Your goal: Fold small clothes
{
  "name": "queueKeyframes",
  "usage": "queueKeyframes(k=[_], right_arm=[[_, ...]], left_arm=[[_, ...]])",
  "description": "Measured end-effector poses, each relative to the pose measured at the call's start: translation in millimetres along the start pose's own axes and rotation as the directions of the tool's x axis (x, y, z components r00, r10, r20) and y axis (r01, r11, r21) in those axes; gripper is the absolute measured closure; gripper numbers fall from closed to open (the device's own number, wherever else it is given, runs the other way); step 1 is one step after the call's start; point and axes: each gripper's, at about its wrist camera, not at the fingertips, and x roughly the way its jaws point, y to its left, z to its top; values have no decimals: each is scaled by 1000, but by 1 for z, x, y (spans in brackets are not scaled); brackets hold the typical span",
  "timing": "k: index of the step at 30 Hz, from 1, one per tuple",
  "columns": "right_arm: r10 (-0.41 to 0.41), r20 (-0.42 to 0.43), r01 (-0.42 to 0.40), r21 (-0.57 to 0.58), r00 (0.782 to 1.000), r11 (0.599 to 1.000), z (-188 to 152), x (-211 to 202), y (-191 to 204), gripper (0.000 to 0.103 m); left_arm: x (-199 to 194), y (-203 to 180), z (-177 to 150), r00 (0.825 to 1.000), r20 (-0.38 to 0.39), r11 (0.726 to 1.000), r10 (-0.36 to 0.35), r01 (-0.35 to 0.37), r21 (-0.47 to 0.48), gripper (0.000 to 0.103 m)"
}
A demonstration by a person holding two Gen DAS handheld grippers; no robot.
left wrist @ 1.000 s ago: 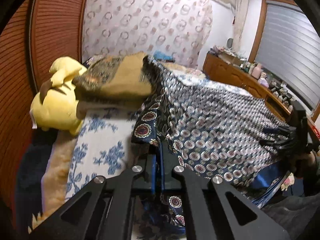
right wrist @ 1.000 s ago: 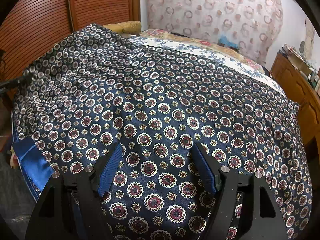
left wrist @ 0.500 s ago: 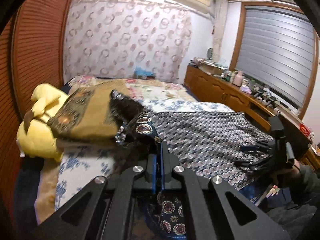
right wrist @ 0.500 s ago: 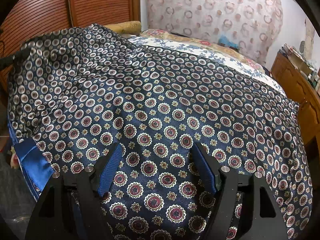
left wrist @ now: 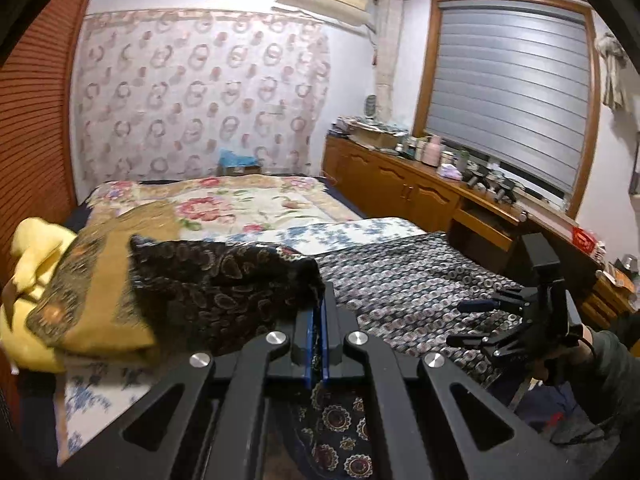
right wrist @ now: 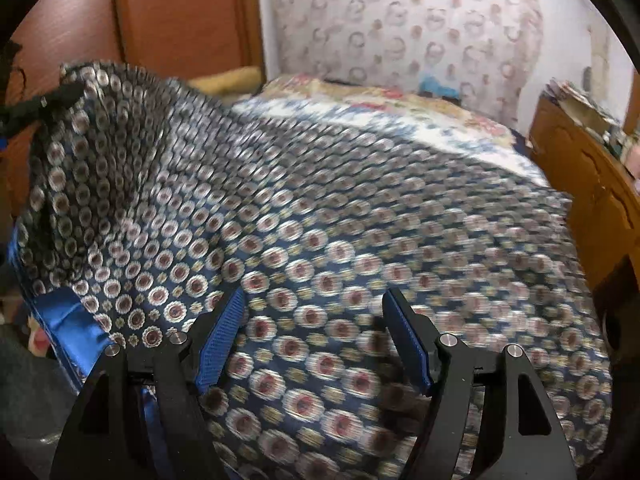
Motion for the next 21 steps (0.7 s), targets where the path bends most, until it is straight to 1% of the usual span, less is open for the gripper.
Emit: queueKeyframes(k=[5, 10, 17, 20, 21], right_arm=[[-59, 45, 58, 35, 997, 998, -3, -27, -24, 30], [-90, 73, 84, 86, 993, 993, -15, -43, -46, 30], [-135, 106, 118, 154, 985, 981, -29, -63, -71, 30], [-148, 122, 124, 182, 981, 975, -33, -75, -85, 30], [-149, 127, 123, 192, 981, 974, -34, -78, -87, 30]], left_arm=[[22, -25, 22, 998, 0, 997, -67, 67, 31, 103], [41, -57, 41, 993, -6, 990, -119, 119, 76, 103], [57, -108, 71, 980, -13, 968, -199, 199, 154, 103], [72, -121, 76, 975, -44, 962, -218, 223, 160, 103], [79, -123, 76, 972, -72, 960, -224, 232, 154, 100]])
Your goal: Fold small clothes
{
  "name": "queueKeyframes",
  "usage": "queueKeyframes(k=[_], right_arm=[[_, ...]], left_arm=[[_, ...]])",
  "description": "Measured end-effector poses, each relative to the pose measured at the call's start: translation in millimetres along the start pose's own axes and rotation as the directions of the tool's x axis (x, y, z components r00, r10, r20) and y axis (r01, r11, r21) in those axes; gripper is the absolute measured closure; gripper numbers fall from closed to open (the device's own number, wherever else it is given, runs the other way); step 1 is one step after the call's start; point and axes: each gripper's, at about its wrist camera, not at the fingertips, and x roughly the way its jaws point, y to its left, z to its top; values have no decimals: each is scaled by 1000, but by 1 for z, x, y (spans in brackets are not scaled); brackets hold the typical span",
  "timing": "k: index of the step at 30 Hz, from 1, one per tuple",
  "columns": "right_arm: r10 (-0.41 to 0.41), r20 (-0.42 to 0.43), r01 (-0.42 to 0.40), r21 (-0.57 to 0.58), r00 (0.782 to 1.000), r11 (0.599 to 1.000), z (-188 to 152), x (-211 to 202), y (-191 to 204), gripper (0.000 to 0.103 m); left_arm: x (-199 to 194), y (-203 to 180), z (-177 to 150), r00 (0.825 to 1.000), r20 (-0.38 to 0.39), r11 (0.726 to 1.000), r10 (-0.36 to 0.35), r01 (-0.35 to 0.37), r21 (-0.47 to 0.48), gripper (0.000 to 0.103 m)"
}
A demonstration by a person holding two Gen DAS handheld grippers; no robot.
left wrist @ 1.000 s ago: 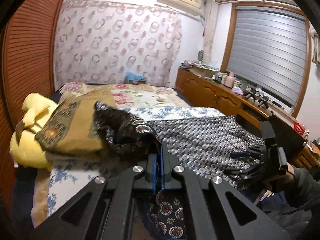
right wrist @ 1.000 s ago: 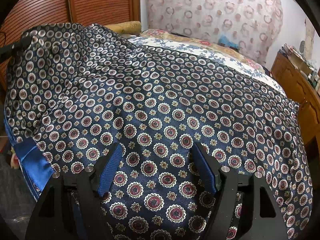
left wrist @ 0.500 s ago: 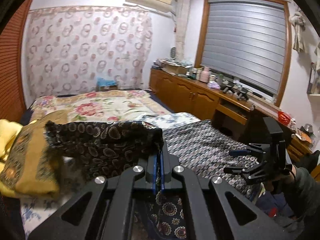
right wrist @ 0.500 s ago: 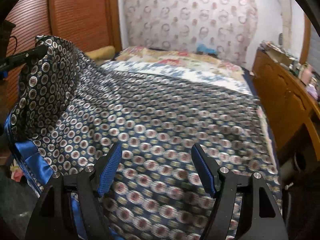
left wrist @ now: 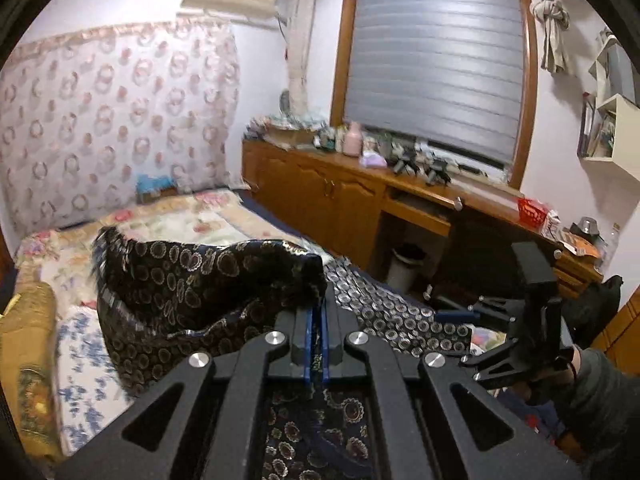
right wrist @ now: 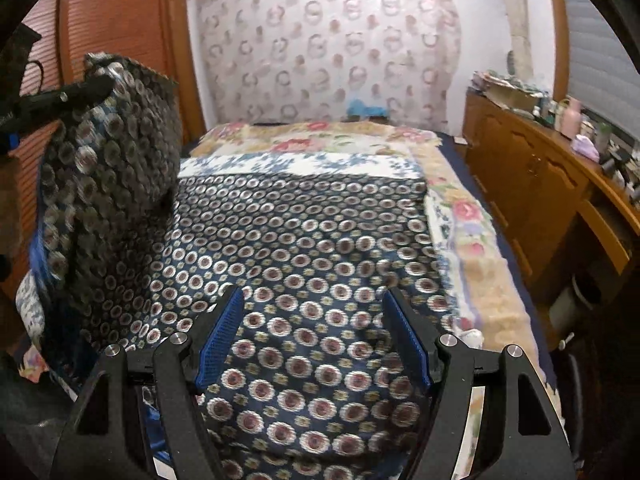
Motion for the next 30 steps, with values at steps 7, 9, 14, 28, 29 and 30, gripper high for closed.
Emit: queueKeyframes(k=[7, 9, 14, 28, 29, 30], right_arm=[[-1, 1, 1, 26, 1000, 1000, -2, 0, -11, 30], [6, -2, -6, 29, 1000, 1000, -1, 2, -10, 30], [31, -12, -31, 24, 999, 999, 4, 11, -4, 30], [66, -56, -70, -67, 996, 995, 49, 60, 21, 30], [72, -72, -78, -69, 995, 995, 52, 68, 22, 30], [77, -86, -83, -73, 993, 994, 53, 74, 23, 30]], left_arm=[[25, 10, -25, 992, -125, 1000, 12, -14, -19, 65], [24, 14, -31, 990, -140, 999, 16, -21, -28, 61], [15, 29, -44, 987, -151, 997, 49, -58, -56, 48], [-3, 69, -85, 962, -196, 973, 191, -211, -91, 48], [-4, 71, -88, 961, -199, 972, 193, -216, -96, 48], [-5, 73, -91, 960, -202, 971, 196, -219, -100, 48]])
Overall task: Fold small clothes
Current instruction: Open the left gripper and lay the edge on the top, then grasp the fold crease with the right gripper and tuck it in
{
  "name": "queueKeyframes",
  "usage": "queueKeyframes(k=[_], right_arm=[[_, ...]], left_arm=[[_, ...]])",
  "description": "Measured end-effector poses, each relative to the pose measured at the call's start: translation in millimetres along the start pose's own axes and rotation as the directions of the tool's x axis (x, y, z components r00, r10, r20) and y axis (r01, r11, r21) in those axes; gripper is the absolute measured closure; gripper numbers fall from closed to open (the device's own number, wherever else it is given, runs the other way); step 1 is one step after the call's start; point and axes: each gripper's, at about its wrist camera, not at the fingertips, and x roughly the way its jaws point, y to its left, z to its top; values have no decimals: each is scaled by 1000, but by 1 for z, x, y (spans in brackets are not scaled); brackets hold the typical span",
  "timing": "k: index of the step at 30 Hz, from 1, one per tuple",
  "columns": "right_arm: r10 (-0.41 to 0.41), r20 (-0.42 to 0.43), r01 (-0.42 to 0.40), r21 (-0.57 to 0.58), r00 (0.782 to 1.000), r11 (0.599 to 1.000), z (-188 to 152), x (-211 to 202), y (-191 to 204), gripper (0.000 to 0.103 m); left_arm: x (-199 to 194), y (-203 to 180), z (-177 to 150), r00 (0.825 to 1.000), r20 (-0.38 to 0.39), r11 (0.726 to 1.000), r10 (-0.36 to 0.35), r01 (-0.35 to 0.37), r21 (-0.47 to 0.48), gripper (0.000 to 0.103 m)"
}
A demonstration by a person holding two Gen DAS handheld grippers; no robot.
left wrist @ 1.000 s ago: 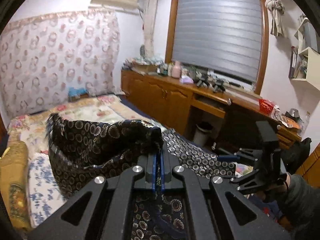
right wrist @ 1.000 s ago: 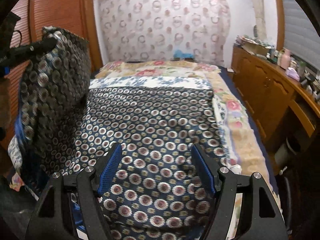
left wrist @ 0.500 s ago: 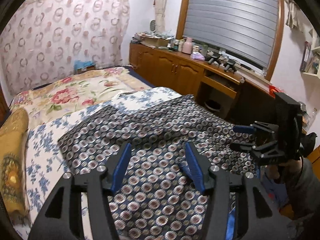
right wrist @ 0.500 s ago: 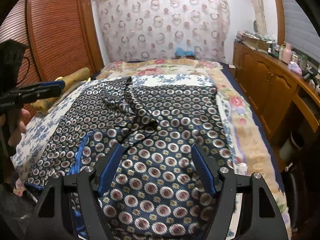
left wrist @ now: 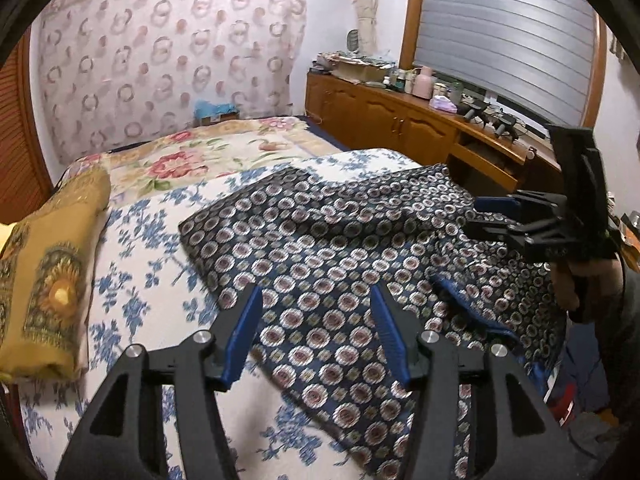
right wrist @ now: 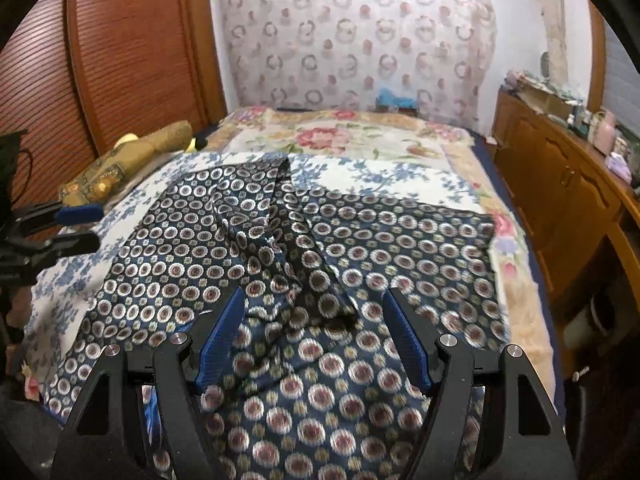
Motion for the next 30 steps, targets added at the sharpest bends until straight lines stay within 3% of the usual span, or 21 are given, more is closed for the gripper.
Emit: queueKeyframes(k=[11, 14, 16, 19, 22, 30], right_arm=[[5, -148, -12, -47, 989, 999, 2, 56, 3, 33], [20, -148, -30, -67, 989, 997, 0, 57, 7, 46], [45, -141, -57, -83, 989, 995, -1, 55, 11, 72], [83, -142, -99, -109, 986, 989, -3, 53, 19, 94], [85, -97, -97, -121, 992, 988, -5, 43, 24, 100], [73, 23, -71, -69, 997, 995, -16, -4, 15, 101]], left_arm=[[4, 19, -19, 1000, -27, 999, 12, -14, -48, 48], [6, 19, -22, 999, -34, 999, 10, -12, -52, 48], [7, 19, -23, 999, -37, 999, 9, -10, -52, 48], [8, 17, -23, 999, -38, 999, 7, -8, -51, 48], [8, 17, -22, 999, -36, 999, 6, -7, -50, 48], [7, 16, -21, 1000, -23, 999, -1, 0, -53, 48]])
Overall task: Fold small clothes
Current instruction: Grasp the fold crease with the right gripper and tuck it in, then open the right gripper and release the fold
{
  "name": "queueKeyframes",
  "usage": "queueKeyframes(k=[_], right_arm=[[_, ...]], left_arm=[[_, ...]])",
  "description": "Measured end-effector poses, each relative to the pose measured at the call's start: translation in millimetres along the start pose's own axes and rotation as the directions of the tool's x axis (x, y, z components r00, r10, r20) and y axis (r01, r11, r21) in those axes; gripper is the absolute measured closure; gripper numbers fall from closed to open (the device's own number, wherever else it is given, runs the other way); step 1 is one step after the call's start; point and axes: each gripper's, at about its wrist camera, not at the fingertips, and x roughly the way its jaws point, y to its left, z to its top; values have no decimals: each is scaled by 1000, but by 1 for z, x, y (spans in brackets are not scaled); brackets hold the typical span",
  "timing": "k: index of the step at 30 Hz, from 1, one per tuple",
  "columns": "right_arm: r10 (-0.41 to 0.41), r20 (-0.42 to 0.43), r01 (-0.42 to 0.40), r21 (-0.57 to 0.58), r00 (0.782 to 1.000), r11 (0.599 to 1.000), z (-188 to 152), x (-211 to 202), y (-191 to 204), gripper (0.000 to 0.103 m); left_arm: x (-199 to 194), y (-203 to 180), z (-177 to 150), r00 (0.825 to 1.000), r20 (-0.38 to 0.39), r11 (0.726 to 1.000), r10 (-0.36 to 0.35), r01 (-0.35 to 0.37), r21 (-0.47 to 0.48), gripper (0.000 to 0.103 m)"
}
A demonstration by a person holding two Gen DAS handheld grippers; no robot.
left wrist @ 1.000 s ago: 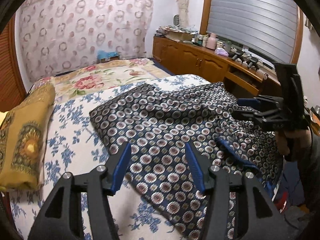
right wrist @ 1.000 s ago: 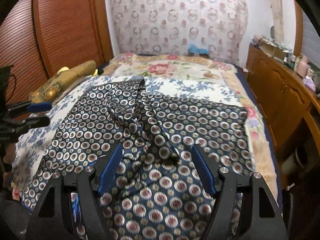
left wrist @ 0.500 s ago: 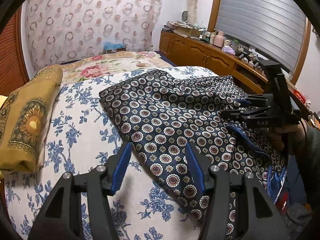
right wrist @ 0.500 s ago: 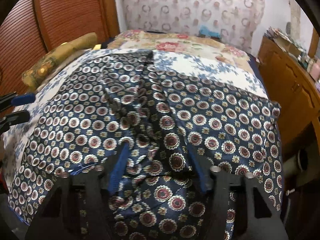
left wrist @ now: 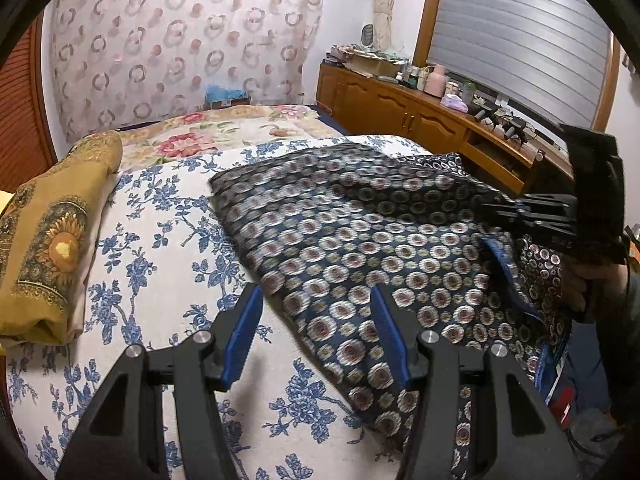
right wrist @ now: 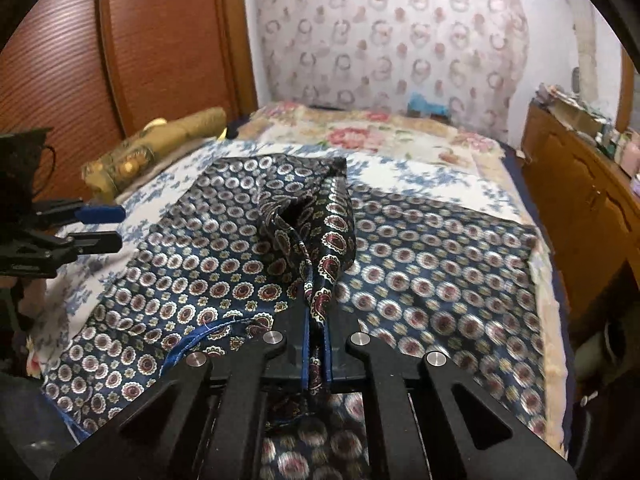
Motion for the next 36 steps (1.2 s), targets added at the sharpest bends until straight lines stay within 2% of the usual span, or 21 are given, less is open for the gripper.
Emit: queueKeyframes(k=[7, 14, 17, 23, 27, 36], right_arm=[[-99, 24, 97, 58, 995, 994, -26, -45, -24, 101], [-200, 20, 197, 106, 980, 975, -52, -76, -49, 101], [-202, 0, 200, 139, 979, 970, -62, -79, -57, 101], [-238, -23, 239, 164, 971, 957, -66, -82, -65, 80], [-257, 10, 252, 159, 966, 954, -58, -94, -68, 58], [-263, 27, 258, 116, 964, 959, -31, -88, -68, 57]], left_arm=[[1, -9, 1, 1000, -1, 1000, -15, 15, 15, 48], [6, -21, 3, 999, -8, 999, -33, 33, 37, 48], [10, -25, 4, 999, -14, 998, -37, 38, 46, 48], [17, -32, 4, 999, -32, 998, -36, 38, 55, 48], [24, -33, 3, 998, -52, 998, -31, 34, 58, 48], [37, -36, 0, 996, -89, 997, -12, 18, 71, 48]])
